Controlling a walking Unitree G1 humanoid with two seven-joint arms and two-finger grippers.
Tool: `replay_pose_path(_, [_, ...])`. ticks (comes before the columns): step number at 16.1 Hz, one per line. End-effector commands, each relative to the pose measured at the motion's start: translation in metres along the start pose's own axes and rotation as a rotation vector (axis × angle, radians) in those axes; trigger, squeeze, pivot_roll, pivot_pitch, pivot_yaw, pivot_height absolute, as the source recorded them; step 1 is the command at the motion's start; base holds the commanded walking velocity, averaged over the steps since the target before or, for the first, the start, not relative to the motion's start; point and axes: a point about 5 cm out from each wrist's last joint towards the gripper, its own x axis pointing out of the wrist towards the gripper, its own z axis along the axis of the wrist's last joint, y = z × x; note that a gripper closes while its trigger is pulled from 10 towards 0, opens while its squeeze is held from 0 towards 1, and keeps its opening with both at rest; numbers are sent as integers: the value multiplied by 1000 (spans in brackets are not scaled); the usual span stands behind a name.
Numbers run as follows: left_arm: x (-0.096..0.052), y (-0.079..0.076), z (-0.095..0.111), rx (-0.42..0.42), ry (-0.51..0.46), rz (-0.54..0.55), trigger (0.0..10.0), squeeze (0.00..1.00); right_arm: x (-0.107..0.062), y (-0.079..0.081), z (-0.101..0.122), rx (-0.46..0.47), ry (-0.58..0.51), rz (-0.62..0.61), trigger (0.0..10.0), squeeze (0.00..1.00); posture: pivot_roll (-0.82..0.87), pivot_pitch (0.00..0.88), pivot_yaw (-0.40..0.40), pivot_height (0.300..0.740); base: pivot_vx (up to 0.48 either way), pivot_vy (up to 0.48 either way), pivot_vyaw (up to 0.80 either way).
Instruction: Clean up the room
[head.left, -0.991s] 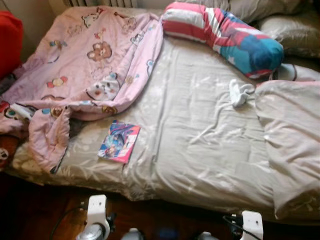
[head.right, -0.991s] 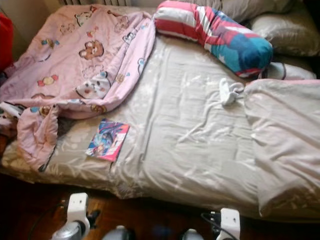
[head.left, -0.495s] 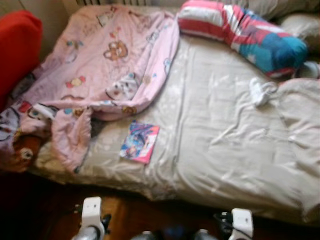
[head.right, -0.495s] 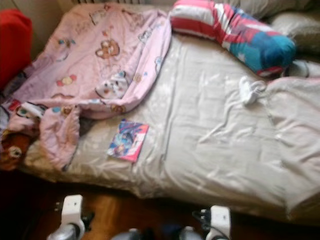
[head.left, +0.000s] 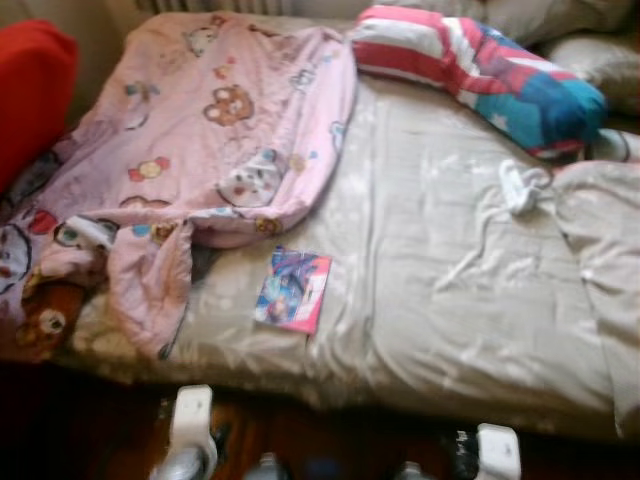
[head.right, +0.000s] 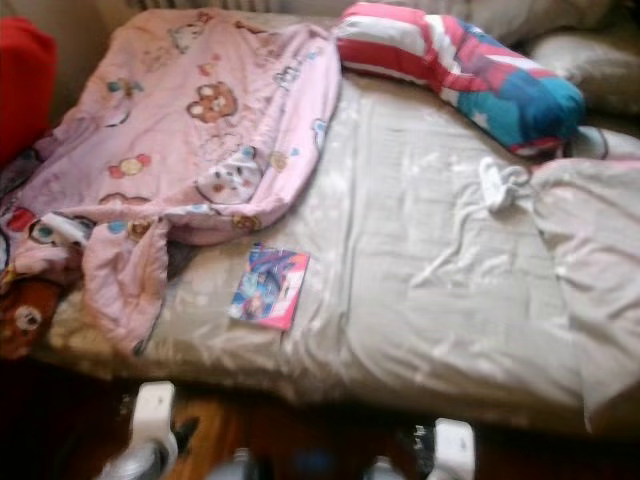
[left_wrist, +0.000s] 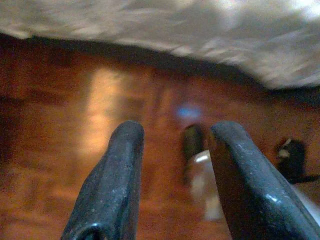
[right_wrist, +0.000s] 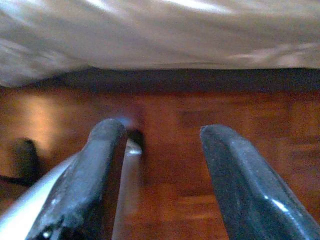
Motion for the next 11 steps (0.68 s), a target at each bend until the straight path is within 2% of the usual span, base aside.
replay_pose_path(1, [-3, 0, -12, 9, 40, 0, 10000, 0, -3, -1, -9, -6, 31, 1, 10000, 0, 21, 213, 43, 740, 0, 412, 0])
replay_pose_path(11, [-3, -2, -12, 2, 38, 1, 10000, 0, -2, -3, -9, -12, 36, -1, 10000, 0, 32, 191, 33, 740, 0, 410, 0])
